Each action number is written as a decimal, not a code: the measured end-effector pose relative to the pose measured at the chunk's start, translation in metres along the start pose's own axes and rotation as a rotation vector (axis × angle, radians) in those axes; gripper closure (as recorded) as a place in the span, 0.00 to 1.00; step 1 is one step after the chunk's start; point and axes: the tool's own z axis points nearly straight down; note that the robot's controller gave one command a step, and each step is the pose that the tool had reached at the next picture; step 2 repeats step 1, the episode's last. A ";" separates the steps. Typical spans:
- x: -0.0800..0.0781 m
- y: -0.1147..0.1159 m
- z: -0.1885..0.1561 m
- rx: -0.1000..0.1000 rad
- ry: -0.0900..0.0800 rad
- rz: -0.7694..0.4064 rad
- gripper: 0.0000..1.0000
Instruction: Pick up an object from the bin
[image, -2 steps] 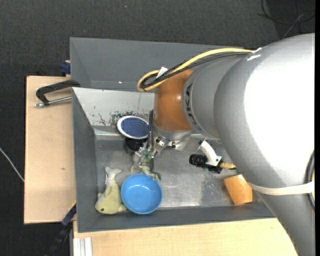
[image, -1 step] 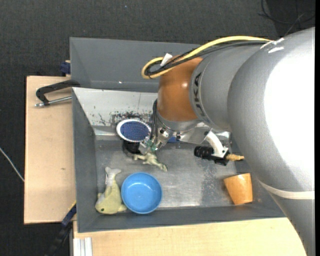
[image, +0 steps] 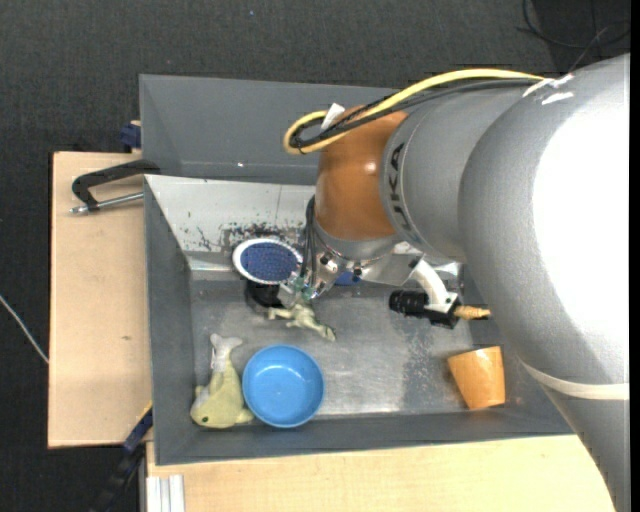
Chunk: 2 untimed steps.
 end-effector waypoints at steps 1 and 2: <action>0.000 0.001 -0.005 0.000 0.000 -0.002 1.00; 0.000 0.001 -0.005 0.000 0.000 -0.002 1.00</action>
Offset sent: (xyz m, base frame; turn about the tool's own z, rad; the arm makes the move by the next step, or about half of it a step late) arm -0.0001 0.0000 0.0044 0.0000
